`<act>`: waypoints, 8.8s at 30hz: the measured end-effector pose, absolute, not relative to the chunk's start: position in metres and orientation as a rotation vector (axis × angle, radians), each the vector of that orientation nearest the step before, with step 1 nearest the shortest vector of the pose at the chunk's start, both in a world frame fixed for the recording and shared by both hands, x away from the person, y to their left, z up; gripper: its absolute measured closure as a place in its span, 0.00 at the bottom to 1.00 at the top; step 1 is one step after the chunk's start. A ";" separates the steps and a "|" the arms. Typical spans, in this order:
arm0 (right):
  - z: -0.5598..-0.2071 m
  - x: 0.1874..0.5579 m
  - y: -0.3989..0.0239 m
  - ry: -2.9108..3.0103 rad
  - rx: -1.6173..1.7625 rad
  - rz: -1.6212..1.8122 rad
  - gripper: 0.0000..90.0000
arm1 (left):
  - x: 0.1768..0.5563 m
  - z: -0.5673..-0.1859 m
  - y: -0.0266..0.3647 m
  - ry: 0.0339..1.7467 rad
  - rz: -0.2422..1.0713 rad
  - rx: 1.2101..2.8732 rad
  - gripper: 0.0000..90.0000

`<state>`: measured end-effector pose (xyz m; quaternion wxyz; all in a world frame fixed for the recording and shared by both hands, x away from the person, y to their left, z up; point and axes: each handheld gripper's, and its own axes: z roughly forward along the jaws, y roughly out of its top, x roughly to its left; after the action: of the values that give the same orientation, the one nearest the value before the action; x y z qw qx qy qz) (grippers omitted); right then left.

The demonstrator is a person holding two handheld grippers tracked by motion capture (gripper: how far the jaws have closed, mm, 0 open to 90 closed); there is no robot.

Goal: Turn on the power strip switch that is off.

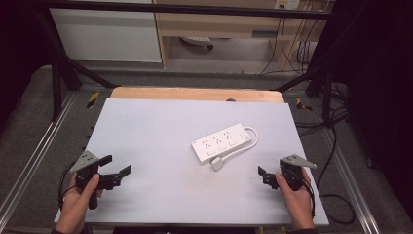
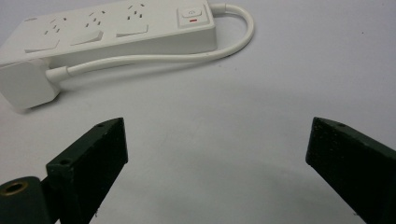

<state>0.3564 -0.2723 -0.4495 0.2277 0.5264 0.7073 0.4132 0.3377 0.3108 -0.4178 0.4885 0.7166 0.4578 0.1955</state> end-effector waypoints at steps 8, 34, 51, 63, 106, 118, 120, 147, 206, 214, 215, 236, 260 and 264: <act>-0.449 0.356 -0.273 1.943 1.467 1.137 0.05 | 0.338 -0.418 0.312 1.119 0.479 1.745 0.11; -0.434 0.354 -0.268 1.992 1.433 1.124 0.04 | 0.338 -0.419 0.311 1.134 0.473 1.767 0.08; -0.409 0.357 -0.260 2.007 1.379 1.143 0.04 | 0.339 -0.421 0.312 1.151 0.458 1.769 0.08; -0.382 0.358 -0.259 1.966 1.321 1.204 0.03 | 0.338 -0.421 0.311 1.158 0.459 1.770 0.08; -0.340 0.417 -0.231 1.941 1.259 1.215 0.03 | 0.339 -0.421 0.311 1.176 0.470 1.774 0.08; -0.342 0.428 -0.222 1.934 1.262 1.213 0.03 | 0.339 -0.421 0.311 1.179 0.471 1.774 0.08; -0.342 0.430 -0.220 1.936 1.262 1.209 0.03 | 0.339 -0.421 0.311 1.179 0.473 1.774 0.08; -0.367 0.460 -0.206 1.925 1.306 1.192 0.07 | 0.340 -0.421 0.312 1.191 0.466 1.772 0.08; -0.423 0.449 -0.169 2.016 1.238 1.300 0.91 | 0.340 -0.422 0.312 1.198 0.459 1.771 0.08; -0.426 0.448 -0.164 2.033 1.233 1.291 0.91 | 0.340 -0.422 0.312 1.197 0.460 1.771 0.08; -0.427 0.449 -0.164 2.036 1.232 1.290 0.91 | 0.340 -0.422 0.312 1.197 0.460 1.770 0.08; -0.435 0.446 -0.155 2.069 1.222 1.278 0.96 | 0.340 -0.422 0.312 1.198 0.459 1.770 0.08; -0.451 0.440 -0.156 2.052 1.242 1.268 1.00 | 0.341 -0.422 0.312 1.201 0.460 1.774 0.08; -0.451 0.440 -0.155 2.051 1.244 1.274 1.00 | 0.341 -0.422 0.312 1.201 0.460 1.774 0.08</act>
<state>0.4400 -0.1553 -0.4505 0.2114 0.4477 0.7381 0.4584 0.3405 0.3116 -0.4222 0.4575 0.7200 0.4873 0.1867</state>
